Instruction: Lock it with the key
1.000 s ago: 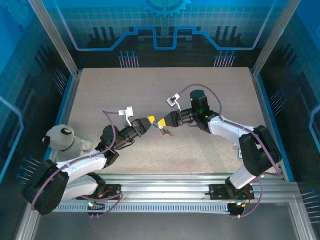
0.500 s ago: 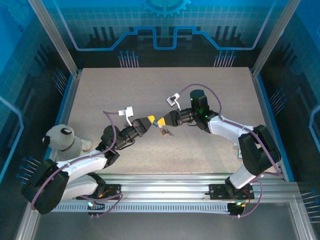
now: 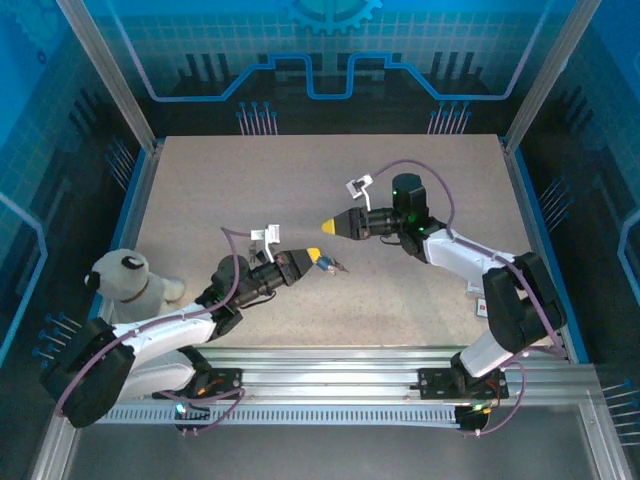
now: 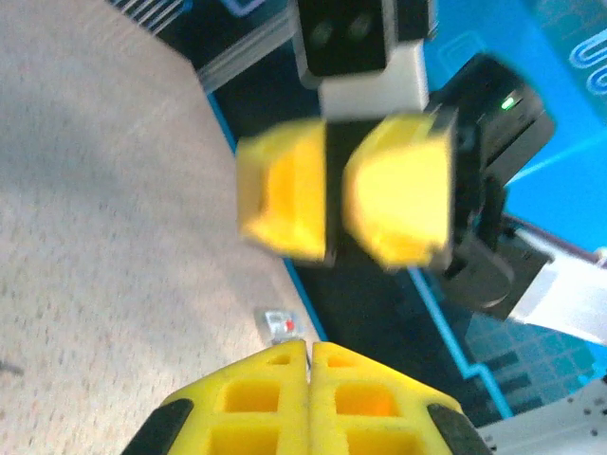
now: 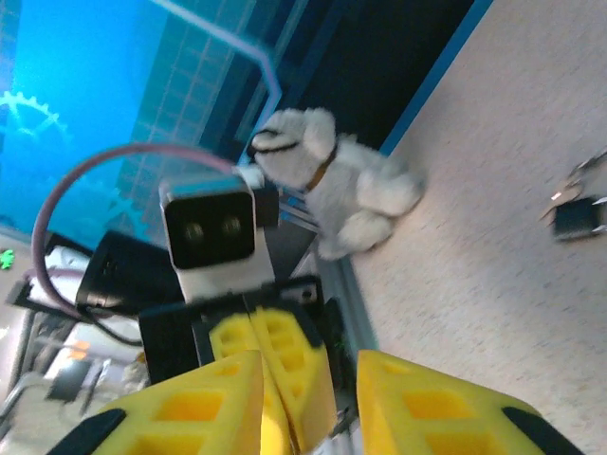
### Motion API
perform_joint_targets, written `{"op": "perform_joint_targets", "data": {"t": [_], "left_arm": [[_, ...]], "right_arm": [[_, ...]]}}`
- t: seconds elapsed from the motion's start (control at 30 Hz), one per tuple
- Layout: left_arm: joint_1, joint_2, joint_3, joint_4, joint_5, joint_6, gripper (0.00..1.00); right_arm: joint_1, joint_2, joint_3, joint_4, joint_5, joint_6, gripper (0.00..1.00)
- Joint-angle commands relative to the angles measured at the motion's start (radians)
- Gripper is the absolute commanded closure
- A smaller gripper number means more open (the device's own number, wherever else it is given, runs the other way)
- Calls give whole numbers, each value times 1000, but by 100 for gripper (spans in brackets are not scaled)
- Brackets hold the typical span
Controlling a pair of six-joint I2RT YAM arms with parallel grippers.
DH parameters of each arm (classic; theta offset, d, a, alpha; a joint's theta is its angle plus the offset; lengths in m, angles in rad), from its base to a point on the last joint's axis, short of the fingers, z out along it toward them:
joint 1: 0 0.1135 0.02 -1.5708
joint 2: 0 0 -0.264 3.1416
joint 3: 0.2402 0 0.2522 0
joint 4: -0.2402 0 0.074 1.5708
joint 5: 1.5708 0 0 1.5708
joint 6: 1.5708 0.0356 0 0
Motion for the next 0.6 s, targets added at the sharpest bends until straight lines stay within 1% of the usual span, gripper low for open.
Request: {"op": "perform_joint_targets", "data": {"t": [0.0,0.13,0.2,0.23,0.27,0.3,0.37,0.43,0.57], "left_arm": [[0,-18,5,-73,-4,5,100],[7,-4,36,-99,-19,13,100],[13,11,53,-109,-20,12,100],[16,21,65,-113,-19,13,100],[20,30,73,-113,-14,10,100],[26,42,82,-107,-8,8,100],[36,63,104,-102,7,6,100],[46,89,132,-97,27,6,100],[55,148,182,-74,60,-1,100]], "right_arm": [[-19,-75,6,-62,80,-85,63],[-45,-155,-16,-162,149,-155,41],[-61,-207,-30,-237,203,-194,30],[-68,-238,-38,-271,245,-216,20],[-74,-266,-39,-291,276,-227,7],[-82,-295,-75,-305,312,-235,0],[-104,-353,-123,-310,385,-207,0],[-153,-400,-203,-212,402,-113,0],[-236,-447,-346,-2,438,72,0]]}}
